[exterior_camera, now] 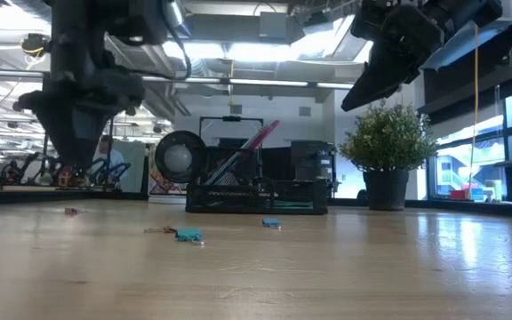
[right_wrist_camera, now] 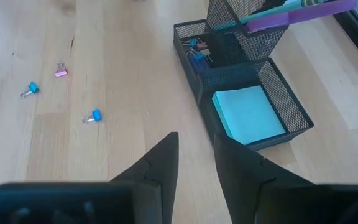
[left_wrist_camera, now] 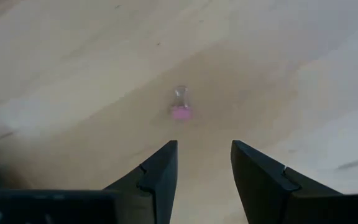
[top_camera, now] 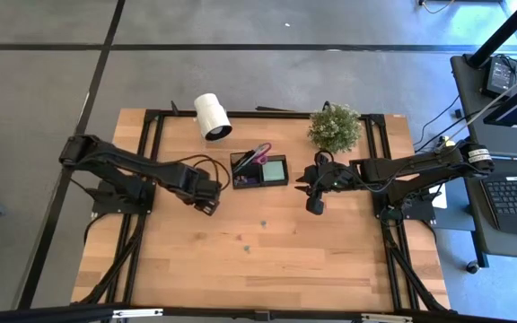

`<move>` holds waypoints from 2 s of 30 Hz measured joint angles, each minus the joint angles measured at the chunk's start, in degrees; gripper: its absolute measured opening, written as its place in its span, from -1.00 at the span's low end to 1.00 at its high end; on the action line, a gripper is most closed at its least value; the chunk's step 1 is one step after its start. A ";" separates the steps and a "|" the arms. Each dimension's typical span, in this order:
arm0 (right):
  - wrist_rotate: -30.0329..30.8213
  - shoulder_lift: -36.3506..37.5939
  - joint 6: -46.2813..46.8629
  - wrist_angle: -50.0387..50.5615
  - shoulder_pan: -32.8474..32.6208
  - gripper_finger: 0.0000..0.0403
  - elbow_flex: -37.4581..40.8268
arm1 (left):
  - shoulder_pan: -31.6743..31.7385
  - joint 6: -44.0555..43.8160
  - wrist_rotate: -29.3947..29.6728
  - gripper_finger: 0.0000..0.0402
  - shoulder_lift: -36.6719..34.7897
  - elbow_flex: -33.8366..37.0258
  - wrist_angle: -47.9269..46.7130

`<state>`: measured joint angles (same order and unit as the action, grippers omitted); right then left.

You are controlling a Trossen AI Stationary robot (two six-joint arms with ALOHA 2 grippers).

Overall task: Pick and place office supplies into organizer
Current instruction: Put the pink binder clip into the black desk organizer

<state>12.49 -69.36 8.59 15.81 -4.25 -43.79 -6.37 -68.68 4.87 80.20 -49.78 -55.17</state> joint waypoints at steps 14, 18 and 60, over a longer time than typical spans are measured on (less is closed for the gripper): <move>0.00 0.00 -0.08 -0.22 0.00 -0.47 0.00 | 0.58 -1.09 -0.91 -0.29 8.93 0.00 -0.35; 0.00 0.00 -0.10 -0.22 0.02 -0.47 0.00 | 1.56 -0.12 -0.34 -0.29 9.08 0.00 -0.09; 0.02 0.00 -1.59 -0.20 0.02 -0.47 0.00 | 5.88 2.19 -5.56 -0.29 8.99 6.32 9.98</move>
<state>12.51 -69.36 7.01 15.62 -4.24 -43.79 -0.49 -66.49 -0.68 89.19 -43.46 -45.19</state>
